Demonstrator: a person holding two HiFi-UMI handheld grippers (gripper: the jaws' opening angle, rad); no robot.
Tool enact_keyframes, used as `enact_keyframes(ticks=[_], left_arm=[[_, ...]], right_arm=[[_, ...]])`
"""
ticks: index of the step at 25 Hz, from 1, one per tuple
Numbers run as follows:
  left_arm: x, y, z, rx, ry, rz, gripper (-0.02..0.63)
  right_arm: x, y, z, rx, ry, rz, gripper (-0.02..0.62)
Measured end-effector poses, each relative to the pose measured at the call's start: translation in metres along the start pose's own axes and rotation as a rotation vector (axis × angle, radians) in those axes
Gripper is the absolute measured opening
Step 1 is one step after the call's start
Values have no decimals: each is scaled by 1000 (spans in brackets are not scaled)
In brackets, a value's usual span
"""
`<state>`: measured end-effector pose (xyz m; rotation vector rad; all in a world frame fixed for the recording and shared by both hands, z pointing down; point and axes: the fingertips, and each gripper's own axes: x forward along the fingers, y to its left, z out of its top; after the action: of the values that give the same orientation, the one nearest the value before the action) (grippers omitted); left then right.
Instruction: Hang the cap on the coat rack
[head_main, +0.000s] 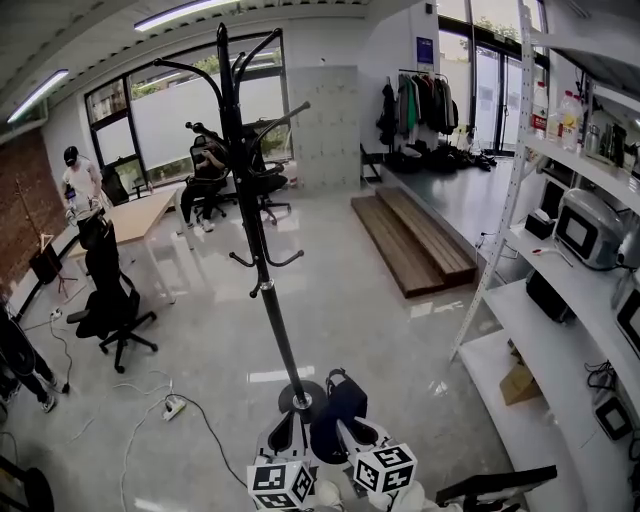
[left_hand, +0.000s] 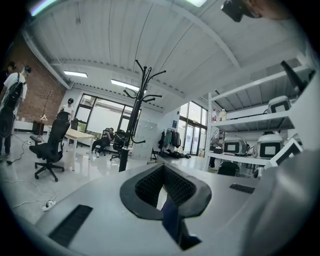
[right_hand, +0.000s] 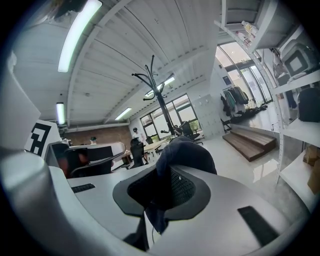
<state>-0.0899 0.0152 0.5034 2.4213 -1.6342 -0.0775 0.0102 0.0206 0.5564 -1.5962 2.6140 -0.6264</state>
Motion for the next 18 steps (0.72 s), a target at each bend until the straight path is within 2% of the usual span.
enact_keyframes(ticks=[18], left_arm=[[111, 68, 24, -5, 4, -27, 3]], right_arm=[[122, -26, 46, -29, -20, -7, 49]])
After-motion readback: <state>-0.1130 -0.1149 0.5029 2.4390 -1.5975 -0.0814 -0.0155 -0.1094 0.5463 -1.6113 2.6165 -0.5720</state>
